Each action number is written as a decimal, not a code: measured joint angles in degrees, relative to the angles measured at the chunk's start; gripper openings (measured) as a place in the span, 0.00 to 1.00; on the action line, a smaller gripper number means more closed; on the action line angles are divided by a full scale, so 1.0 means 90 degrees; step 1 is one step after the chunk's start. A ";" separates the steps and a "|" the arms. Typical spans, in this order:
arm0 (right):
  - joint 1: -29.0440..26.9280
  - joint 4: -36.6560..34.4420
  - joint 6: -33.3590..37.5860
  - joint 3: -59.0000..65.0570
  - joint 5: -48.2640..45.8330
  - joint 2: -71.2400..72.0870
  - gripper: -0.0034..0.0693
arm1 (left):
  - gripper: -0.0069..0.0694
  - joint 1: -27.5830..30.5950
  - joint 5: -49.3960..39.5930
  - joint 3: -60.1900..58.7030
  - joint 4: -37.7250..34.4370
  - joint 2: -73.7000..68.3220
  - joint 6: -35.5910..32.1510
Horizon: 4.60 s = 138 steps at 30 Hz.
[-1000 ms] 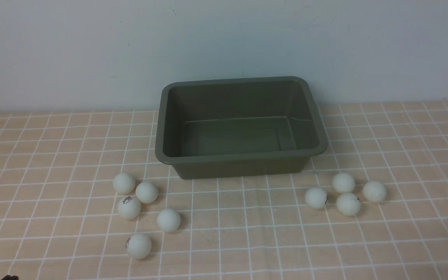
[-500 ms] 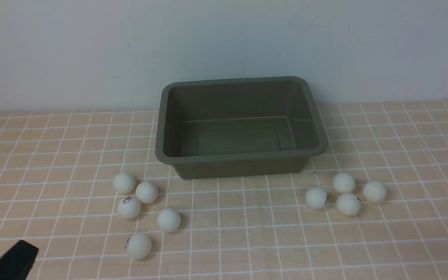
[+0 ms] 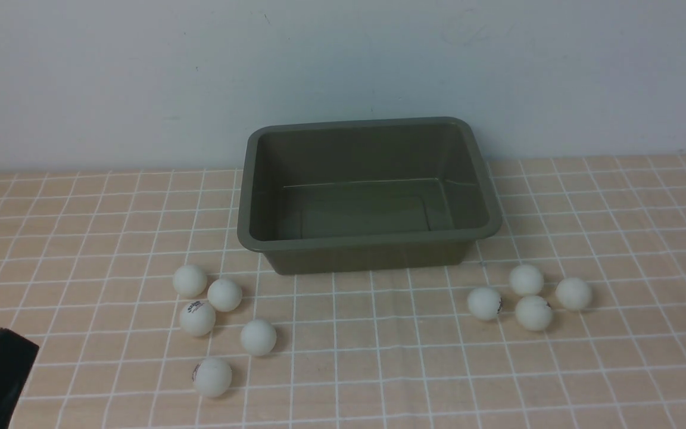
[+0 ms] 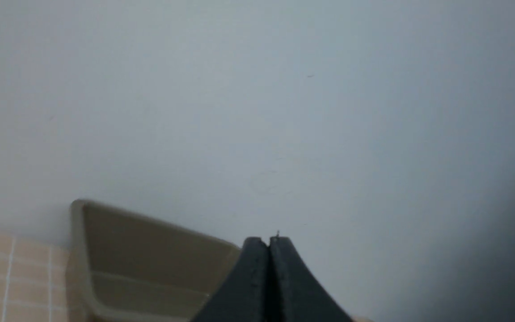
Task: Put the table tennis balls into the box on the light coffee tablecloth.
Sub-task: 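Reach for and grasp a ping pong ball on the table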
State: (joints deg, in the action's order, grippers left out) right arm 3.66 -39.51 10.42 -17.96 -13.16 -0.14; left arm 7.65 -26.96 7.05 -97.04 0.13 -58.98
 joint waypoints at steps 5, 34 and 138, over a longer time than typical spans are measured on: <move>0.0000 0.0021 0.0816 -0.0815 -0.1301 -0.0688 0.02 | 0.00 0.0000 -0.0765 0.0507 0.0597 -0.0868 -0.0242; 0.0000 0.0325 0.3116 -0.2321 -0.3998 -0.4852 0.02 | 0.00 0.0000 -0.2791 0.2123 0.6928 -0.5443 0.4871; 0.0716 0.4430 -0.0948 -0.6267 -0.5152 -1.0449 0.65 | 0.62 -0.0115 -0.0951 0.2135 0.6609 -0.6762 0.1951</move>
State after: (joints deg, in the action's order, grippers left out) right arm 10.10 0.36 1.89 -74.37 -59.53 -94.19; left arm 6.61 -35.52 26.26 -37.56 -60.72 -41.42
